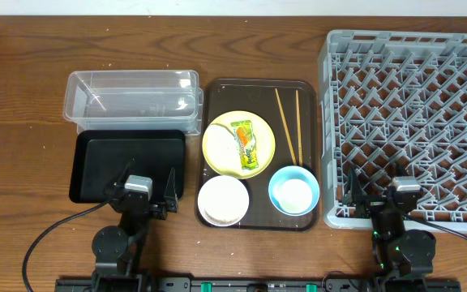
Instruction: Sort waste into correct bins and load items into the dishwasher rack
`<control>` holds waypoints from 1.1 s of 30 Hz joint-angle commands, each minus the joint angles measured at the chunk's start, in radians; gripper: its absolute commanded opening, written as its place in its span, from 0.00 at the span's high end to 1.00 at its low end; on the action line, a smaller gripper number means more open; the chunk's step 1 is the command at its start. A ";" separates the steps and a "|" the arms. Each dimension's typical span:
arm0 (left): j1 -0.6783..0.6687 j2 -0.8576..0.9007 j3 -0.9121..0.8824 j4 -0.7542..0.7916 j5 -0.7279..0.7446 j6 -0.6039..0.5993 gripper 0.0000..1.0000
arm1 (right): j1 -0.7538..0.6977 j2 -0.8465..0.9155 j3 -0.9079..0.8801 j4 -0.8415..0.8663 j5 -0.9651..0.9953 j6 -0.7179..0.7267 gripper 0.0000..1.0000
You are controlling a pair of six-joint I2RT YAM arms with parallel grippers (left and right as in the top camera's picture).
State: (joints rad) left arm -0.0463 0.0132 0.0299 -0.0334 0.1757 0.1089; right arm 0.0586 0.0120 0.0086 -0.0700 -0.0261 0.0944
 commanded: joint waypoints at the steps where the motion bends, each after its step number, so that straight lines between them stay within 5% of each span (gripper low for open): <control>1: 0.006 -0.003 -0.026 -0.018 -0.008 0.010 0.05 | -0.007 -0.006 -0.003 -0.001 -0.004 -0.002 0.01; 33: 0.006 -0.002 -0.026 -0.017 0.021 0.009 0.05 | -0.007 -0.006 -0.003 0.003 -0.013 0.003 0.01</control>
State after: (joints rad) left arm -0.0463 0.0132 0.0299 -0.0334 0.1776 0.1089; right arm 0.0586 0.0120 0.0086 -0.0689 -0.0265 0.0944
